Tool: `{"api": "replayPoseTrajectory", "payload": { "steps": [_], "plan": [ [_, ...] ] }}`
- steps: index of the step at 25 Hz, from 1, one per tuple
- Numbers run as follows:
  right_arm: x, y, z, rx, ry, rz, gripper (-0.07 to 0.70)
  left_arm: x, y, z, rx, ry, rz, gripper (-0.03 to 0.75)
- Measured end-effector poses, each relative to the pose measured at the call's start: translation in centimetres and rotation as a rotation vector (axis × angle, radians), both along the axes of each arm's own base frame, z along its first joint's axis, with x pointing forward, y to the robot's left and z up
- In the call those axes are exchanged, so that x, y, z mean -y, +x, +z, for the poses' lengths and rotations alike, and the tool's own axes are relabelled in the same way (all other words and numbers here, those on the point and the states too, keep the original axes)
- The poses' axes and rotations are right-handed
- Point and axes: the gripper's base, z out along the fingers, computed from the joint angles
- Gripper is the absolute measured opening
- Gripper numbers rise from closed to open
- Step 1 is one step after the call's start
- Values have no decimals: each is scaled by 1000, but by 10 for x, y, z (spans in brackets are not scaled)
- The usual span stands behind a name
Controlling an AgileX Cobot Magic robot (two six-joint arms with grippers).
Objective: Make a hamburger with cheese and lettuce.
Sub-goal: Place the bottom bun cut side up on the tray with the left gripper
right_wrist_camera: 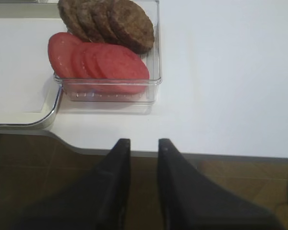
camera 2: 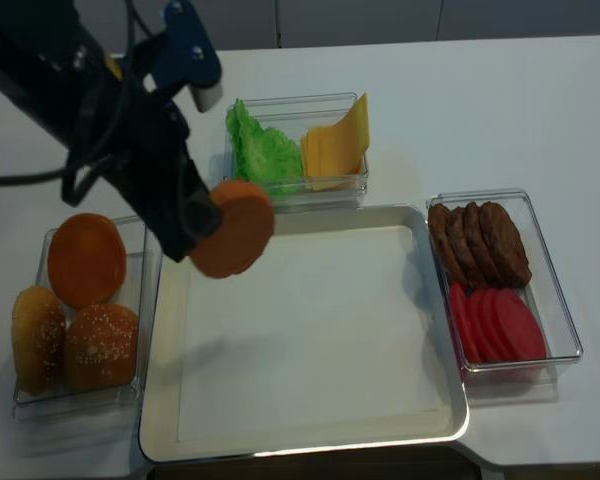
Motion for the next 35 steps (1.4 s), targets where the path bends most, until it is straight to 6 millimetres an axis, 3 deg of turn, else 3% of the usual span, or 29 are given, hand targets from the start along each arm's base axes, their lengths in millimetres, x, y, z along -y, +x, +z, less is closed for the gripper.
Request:
{"api": "replayPoseTrajectory", "payload": {
  "steps": [12,20,26,35],
  "plan": [
    [0,0,0,0,0,0,170,52,29,-40,114,45,-175,134],
    [0,0,0,0,0,0,170,81,27,-60,206,216,-320,133],
    [0,0,0,0,0,0,170,90,26,-60,295,298,-339,132],
    [0,0,0,0,0,0,170,100,26,-74,271,324,-363,132]
  ]
}}
